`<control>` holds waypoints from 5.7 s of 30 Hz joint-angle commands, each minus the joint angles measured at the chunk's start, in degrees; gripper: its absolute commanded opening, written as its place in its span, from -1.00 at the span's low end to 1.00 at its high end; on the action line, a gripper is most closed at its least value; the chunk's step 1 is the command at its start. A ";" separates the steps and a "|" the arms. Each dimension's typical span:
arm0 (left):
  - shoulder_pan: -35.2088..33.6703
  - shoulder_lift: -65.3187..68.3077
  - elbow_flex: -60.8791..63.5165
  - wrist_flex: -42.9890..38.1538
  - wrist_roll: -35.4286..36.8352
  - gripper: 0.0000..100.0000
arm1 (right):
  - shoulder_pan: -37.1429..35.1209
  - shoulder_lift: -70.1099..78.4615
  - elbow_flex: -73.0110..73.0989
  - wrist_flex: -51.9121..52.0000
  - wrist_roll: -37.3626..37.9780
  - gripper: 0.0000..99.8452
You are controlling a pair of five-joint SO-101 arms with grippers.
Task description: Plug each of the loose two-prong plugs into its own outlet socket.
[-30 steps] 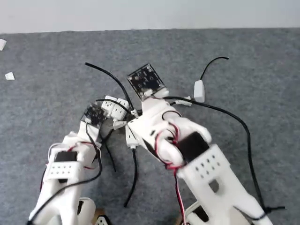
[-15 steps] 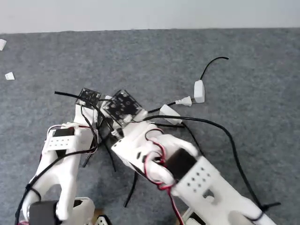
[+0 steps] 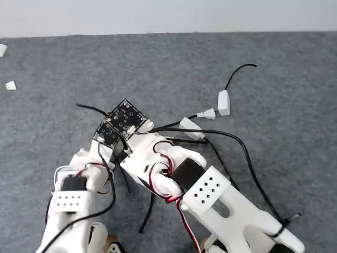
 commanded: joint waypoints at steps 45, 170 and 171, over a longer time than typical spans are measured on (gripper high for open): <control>-11.43 -1.85 -2.51 -13.71 24.62 -0.81 | 12.79 14.90 9.23 -28.09 -10.37 -0.98; -25.32 32.53 -30.99 -4.13 32.18 -0.81 | 2.59 27.56 4.75 -1.71 -10.02 -0.60; -25.49 34.11 -32.31 -3.25 32.18 -0.81 | 2.59 28.70 3.87 -1.19 -9.93 -0.60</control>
